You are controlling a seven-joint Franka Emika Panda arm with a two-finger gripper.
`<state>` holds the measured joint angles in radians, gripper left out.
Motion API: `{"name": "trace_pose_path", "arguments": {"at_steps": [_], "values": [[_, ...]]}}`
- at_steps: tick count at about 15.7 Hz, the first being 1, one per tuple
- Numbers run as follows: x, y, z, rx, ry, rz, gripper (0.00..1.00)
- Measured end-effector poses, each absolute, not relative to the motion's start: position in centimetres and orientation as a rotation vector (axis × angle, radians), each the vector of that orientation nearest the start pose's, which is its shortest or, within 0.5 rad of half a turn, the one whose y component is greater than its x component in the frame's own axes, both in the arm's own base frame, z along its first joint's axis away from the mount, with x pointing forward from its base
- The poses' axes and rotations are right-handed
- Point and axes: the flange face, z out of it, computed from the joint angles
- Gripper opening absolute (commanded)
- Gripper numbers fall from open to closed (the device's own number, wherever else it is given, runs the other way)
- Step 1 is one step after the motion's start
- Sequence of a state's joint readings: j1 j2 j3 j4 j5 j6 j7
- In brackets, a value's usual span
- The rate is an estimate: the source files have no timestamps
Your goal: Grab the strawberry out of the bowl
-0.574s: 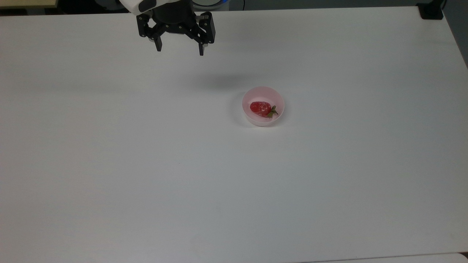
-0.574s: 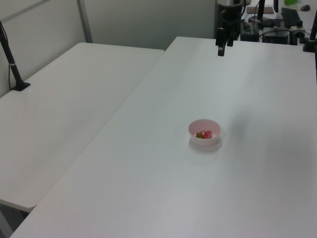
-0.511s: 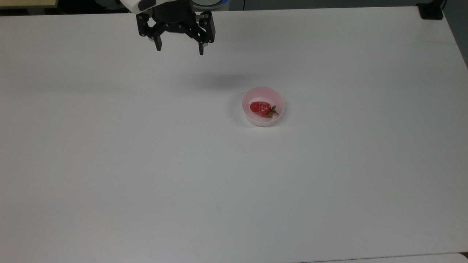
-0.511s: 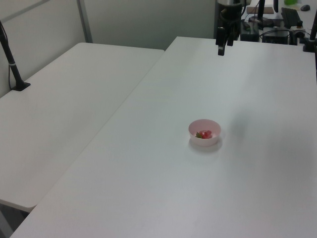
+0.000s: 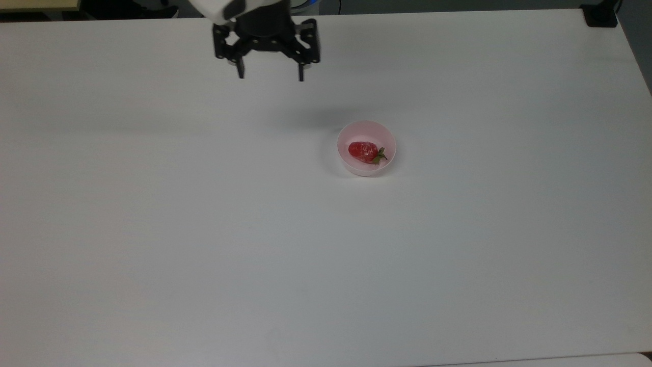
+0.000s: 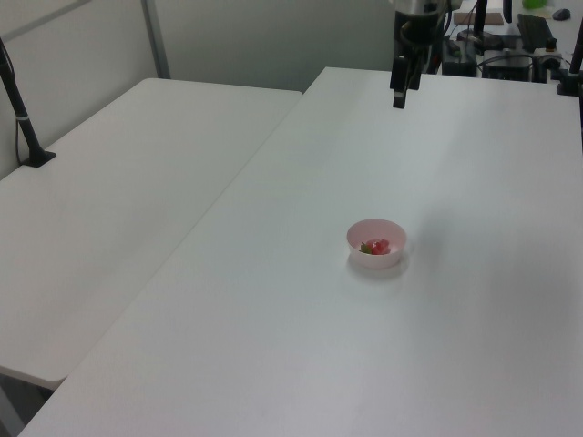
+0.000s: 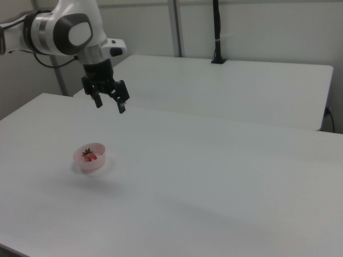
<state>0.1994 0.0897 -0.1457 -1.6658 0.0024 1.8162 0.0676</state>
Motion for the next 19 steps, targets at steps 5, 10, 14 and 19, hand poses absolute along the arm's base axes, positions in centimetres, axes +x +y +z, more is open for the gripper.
{"name": "trace_pose_path", "arguments": {"at_steps": [5, 10, 14, 19], "values": [[59.9, 10.4, 51.1, -3.156, -0.148, -0.001, 1.00], [60.7, 16.6, 45.2, -3.173, -0.216, 0.052, 1.00], [62.3, 18.6, 38.6, -3.189, -0.218, 0.052, 0.99], [62.2, 20.3, 33.8, -3.209, -0.265, 0.140, 0.97]]}}
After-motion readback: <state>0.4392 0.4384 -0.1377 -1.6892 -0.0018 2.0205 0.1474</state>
